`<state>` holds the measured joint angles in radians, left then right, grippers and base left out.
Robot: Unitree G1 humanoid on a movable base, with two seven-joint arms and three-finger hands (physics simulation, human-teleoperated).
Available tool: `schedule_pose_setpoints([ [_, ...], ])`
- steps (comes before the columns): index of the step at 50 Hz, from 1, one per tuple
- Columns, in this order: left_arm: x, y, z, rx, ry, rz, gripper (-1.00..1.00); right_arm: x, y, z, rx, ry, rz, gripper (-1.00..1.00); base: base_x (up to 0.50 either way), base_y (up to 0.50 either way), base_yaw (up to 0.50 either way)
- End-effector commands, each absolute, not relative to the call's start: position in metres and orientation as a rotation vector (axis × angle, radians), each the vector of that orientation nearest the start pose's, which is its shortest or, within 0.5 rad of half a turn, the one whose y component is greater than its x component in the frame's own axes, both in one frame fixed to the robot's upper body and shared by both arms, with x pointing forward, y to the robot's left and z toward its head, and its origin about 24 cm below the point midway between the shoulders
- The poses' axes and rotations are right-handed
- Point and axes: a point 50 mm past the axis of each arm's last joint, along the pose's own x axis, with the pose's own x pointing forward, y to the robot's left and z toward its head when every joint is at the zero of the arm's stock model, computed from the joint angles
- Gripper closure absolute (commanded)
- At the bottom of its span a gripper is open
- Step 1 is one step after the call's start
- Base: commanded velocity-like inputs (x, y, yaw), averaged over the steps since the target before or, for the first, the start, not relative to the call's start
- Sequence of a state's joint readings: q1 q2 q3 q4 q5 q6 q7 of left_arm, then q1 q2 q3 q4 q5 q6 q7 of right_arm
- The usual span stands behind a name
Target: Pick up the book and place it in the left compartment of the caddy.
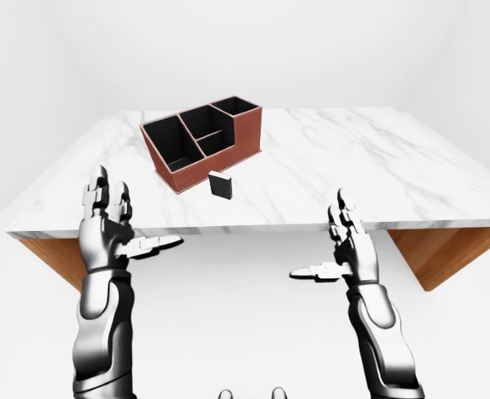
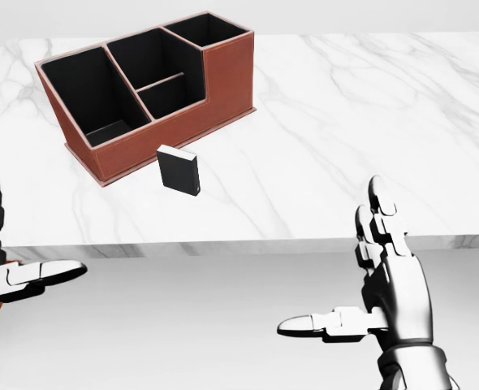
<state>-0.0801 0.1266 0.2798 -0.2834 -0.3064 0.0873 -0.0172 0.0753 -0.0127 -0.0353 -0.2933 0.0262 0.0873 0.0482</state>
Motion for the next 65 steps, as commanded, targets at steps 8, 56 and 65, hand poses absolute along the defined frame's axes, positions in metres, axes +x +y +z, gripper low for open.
schedule_pose_setpoints([
  [8, 0.247, 0.245, 0.15, -0.186, -0.416, 0.216, -1.0, 0.218, -0.158, 0.127, -0.03, -0.32, 0.006, -1.0, 0.0, 0.0, 0.0],
  [56, 0.242, 0.262, 0.165, -0.214, -0.477, 0.262, -1.0, 0.173, -0.141, 0.202, -0.113, -0.688, 0.061, -1.0, 0.0, 0.0, 0.0],
  [65, 0.244, 0.264, 0.162, -0.217, -0.461, 0.264, -1.0, 0.171, -0.141, 0.203, -0.116, -0.696, 0.06, -1.0, 0.0, 0.48, 0.0],
])
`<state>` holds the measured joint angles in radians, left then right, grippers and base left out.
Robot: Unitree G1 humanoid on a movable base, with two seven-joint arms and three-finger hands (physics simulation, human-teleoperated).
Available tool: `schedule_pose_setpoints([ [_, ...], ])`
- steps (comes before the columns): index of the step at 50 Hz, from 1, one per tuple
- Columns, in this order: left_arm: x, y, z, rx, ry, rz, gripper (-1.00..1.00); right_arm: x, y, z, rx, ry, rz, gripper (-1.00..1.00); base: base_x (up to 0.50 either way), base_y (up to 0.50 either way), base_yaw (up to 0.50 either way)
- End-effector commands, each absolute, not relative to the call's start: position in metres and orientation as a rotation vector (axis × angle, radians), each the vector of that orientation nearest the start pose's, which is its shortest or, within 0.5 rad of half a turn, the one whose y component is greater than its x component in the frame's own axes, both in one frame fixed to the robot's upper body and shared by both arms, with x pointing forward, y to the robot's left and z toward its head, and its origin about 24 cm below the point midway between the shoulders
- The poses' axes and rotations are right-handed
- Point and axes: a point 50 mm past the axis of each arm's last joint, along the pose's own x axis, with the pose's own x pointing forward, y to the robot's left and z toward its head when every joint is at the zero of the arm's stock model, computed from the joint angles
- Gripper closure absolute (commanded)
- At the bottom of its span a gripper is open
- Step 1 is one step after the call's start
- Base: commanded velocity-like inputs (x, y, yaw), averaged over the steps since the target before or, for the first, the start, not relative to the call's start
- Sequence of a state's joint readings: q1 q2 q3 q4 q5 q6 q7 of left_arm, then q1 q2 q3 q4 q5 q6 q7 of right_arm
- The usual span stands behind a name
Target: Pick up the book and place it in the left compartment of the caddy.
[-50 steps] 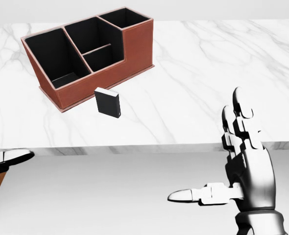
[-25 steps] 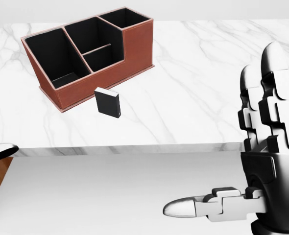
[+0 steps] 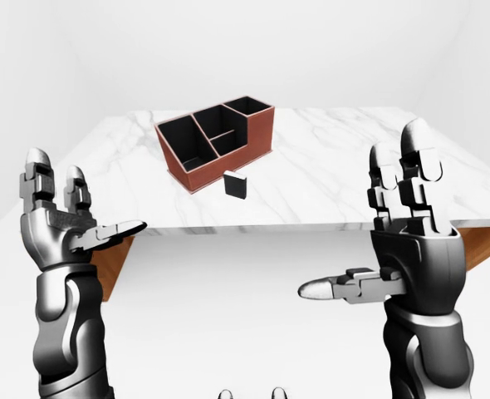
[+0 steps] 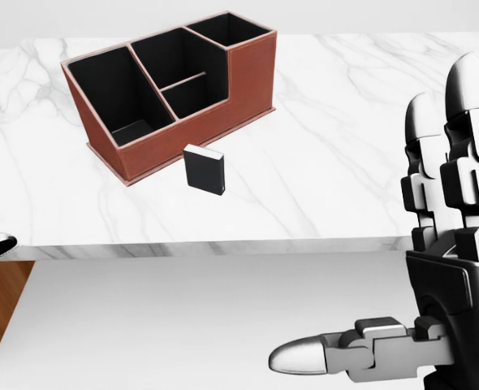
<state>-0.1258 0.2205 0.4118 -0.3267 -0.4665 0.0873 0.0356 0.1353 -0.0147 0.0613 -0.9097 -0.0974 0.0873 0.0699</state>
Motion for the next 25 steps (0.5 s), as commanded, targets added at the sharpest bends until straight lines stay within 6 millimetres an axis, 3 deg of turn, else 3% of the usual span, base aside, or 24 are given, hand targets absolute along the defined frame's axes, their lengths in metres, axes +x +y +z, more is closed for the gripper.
schedule_pose_setpoints([
  [1, 0.2437, 0.2638, 0.1621, -0.217, -0.464, 0.265, -1.0, 0.1707, -0.141, 0.2035, -0.114, -0.699, 0.062, -1.0, 0.0, 0.5, 0.0],
  [25, 0.2415, 0.2639, 0.1674, -0.221, -0.487, 0.267, -1.0, 0.1698, -0.1385, 0.2056, -0.104, -0.712, 0.074, -1.0, 0.0, 0.5, 0.0],
])
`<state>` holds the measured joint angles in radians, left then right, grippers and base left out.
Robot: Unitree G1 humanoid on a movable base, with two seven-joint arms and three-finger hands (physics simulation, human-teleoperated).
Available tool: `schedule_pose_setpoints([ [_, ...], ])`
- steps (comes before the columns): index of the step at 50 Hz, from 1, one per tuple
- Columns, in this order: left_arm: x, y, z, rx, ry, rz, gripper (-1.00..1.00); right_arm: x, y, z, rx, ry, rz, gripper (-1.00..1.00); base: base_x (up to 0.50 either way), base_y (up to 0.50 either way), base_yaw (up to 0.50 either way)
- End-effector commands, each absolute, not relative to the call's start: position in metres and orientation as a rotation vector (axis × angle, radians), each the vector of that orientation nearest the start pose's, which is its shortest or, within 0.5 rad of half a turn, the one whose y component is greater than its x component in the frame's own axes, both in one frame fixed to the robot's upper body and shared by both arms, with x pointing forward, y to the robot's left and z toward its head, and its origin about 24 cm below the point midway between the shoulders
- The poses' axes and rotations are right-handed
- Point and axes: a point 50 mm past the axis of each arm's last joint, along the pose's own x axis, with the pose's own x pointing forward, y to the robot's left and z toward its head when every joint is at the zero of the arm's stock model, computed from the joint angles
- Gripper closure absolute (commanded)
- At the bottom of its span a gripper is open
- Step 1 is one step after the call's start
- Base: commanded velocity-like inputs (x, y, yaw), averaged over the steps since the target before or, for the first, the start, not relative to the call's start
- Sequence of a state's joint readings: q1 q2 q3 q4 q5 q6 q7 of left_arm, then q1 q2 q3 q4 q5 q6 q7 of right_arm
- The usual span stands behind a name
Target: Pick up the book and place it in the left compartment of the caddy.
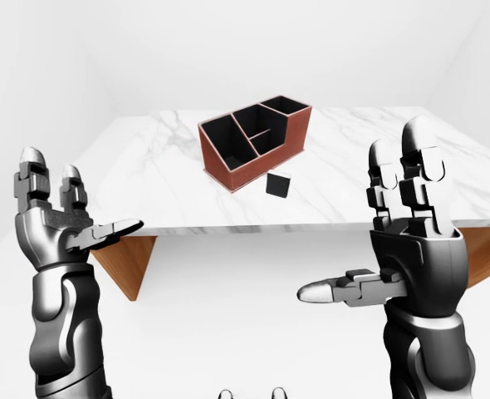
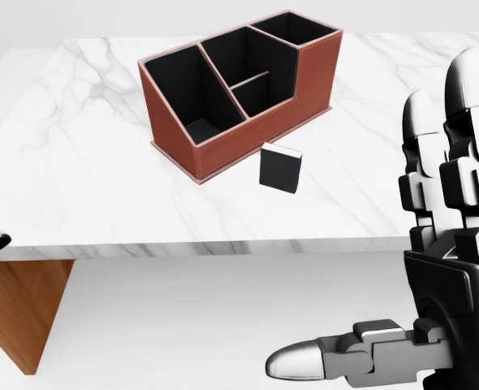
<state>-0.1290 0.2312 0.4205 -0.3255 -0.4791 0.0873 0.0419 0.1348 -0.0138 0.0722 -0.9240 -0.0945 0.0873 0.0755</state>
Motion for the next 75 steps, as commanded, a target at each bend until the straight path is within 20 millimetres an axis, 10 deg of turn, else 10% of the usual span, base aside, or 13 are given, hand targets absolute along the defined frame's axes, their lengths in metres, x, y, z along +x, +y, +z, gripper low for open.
schedule_pose_setpoints([
  [1, 0.242, 0.264, 0.166, -0.22, -0.481, 0.266, -1.0, 0.169, -0.138, 0.206, -0.102, -0.716, 0.074, -1.0, 0.0, 0.5, 0.0],
  [35, 0.242, 0.265, 0.165, -0.221, -0.477, 0.267, -1.0, 0.171, -0.142, 0.205, -0.062, -0.711, 0.05, -1.0, 0.01, 0.29, 0.0],
  [75, 0.239, 0.265, 0.171, -0.222, -0.503, 0.268, -1.0, 0.17, -0.143, 0.206, -0.06, -0.714, 0.051, -1.0, 0.5, 0.0, 0.0],
])
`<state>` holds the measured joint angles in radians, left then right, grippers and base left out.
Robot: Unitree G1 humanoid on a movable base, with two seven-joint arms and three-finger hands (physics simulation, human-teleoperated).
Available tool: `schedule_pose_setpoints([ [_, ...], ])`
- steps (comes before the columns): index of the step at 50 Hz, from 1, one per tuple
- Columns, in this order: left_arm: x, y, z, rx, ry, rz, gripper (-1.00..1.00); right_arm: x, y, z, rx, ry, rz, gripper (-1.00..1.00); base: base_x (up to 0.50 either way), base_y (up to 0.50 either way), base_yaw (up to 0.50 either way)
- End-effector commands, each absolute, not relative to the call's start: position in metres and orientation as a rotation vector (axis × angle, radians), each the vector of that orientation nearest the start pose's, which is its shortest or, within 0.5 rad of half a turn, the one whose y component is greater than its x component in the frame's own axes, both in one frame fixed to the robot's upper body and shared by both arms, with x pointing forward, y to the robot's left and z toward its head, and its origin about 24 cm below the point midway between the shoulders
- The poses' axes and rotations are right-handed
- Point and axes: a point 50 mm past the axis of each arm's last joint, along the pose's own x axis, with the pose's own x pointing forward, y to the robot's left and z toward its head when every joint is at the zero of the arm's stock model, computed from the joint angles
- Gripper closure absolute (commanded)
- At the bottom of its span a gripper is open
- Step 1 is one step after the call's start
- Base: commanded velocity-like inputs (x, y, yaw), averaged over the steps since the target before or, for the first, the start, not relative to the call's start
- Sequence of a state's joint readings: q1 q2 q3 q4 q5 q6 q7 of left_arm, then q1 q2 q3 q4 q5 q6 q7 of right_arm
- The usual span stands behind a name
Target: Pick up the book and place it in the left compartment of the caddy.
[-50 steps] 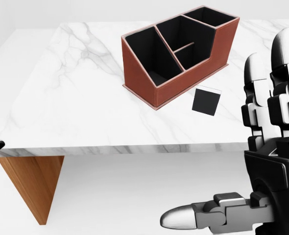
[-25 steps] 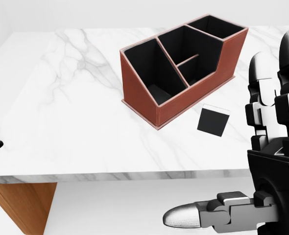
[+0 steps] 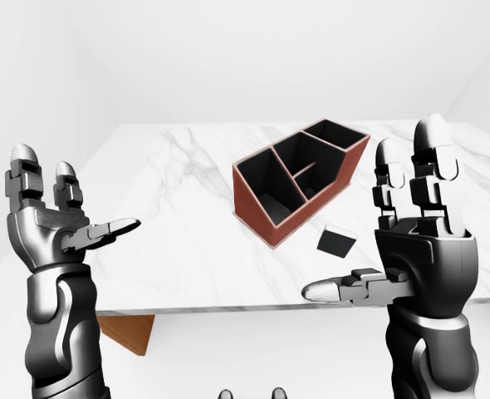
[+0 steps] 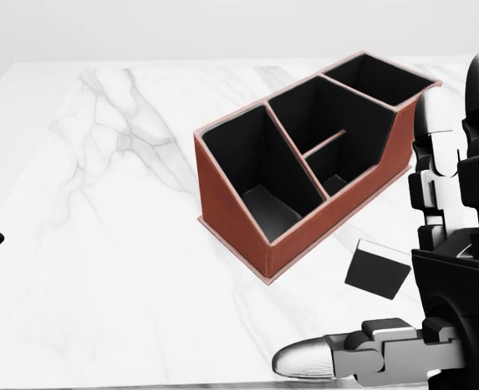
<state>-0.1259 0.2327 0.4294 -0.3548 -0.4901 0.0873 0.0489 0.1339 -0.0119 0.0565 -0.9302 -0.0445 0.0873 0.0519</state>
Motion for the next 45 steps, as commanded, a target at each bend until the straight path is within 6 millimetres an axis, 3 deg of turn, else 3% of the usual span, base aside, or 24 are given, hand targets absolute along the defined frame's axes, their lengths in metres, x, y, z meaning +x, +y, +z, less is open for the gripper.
schedule_pose_setpoints([
  [1, 0.239, 0.265, 0.171, -0.223, -0.504, 0.269, -1.0, 0.17, -0.143, 0.206, -0.06, -0.713, 0.05, -1.0, 0.5, 0.0, 0.0],
  [18, 0.237, 0.268, 0.175, -0.23, -0.522, 0.275, -1.0, 0.169, -0.15, 0.207, -0.079, -0.716, 0.006, -1.0, 0.49, 0.0, 0.0],
  [38, 0.236, 0.268, 0.175, -0.232, -0.522, 0.275, -1.0, 0.15, -0.173, 0.208, -0.24, -0.694, -0.06, -1.0, 0.0, 0.0, 0.0],
  [45, 0.234, 0.267, 0.177, -0.231, -0.535, 0.274, -1.0, 0.151, -0.187, 0.19, -0.305, -0.558, -0.08, -1.0, 0.0, 0.0, 0.0],
])
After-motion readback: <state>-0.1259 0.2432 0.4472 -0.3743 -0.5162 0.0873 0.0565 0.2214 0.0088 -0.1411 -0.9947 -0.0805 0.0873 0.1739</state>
